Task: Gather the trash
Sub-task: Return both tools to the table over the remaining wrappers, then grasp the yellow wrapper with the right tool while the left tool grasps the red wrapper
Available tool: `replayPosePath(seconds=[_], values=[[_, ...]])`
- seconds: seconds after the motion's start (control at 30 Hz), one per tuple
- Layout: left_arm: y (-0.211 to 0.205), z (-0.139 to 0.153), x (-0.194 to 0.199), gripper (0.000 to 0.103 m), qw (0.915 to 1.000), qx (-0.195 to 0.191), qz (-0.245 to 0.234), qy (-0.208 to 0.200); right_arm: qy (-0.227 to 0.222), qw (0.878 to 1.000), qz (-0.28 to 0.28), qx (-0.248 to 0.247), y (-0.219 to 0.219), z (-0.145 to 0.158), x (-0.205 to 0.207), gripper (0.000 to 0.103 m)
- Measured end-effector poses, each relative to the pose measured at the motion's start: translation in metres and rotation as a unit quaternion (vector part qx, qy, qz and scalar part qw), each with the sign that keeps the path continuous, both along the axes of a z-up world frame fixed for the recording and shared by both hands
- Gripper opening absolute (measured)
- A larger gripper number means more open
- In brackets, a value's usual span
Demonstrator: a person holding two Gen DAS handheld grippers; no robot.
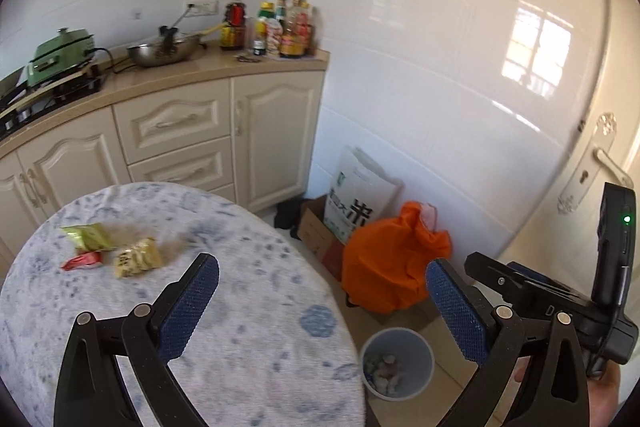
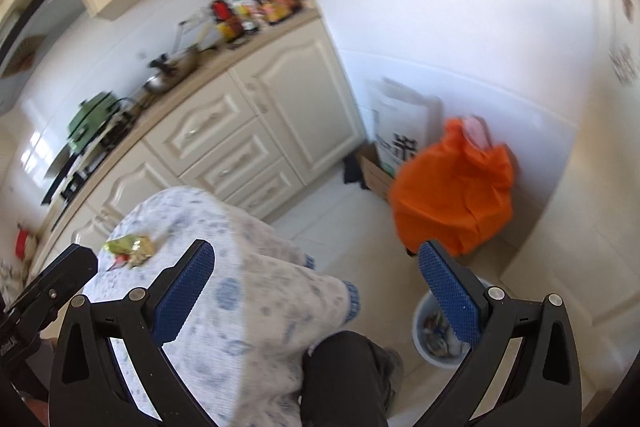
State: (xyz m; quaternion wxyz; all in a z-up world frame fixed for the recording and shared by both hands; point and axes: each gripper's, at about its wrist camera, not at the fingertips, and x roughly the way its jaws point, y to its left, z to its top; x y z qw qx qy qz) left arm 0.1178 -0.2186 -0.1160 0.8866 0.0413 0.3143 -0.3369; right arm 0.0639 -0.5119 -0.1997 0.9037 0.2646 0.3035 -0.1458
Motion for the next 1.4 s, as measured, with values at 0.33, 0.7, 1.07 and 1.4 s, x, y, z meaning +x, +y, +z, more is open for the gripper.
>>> replayPosePath(seconds=[0.33, 0.7, 1.07, 1.4], values=[[0.106, 0.042, 0.013, 0.102, 0.9964, -0.032, 0.078, 0.001, -0.026, 0.993, 0.1, -0.05, 0.083, 0.033, 0.042, 0.103], [0.223, 0.06, -0.005, 0.102, 0.9822, -0.024, 0.178, -0.055, -0.04, 0.973, 0.206, -0.092, 0.18, 0.05, 0.083, 0.103], [0.269, 0.021, -0.001, 0.102, 0.9721, -0.015, 0.233, -0.024, -0.011, 0.958, 0.264, -0.108, 0.242, 0.029, 0.121, 0.103], [0.262, -0.023, 0.074, 0.102, 0.9692, 0.004, 0.244, 0.035, 0.055, 0.949, 0.282, -0.127, 0.262, -0.028, 0.195, 0.103]])
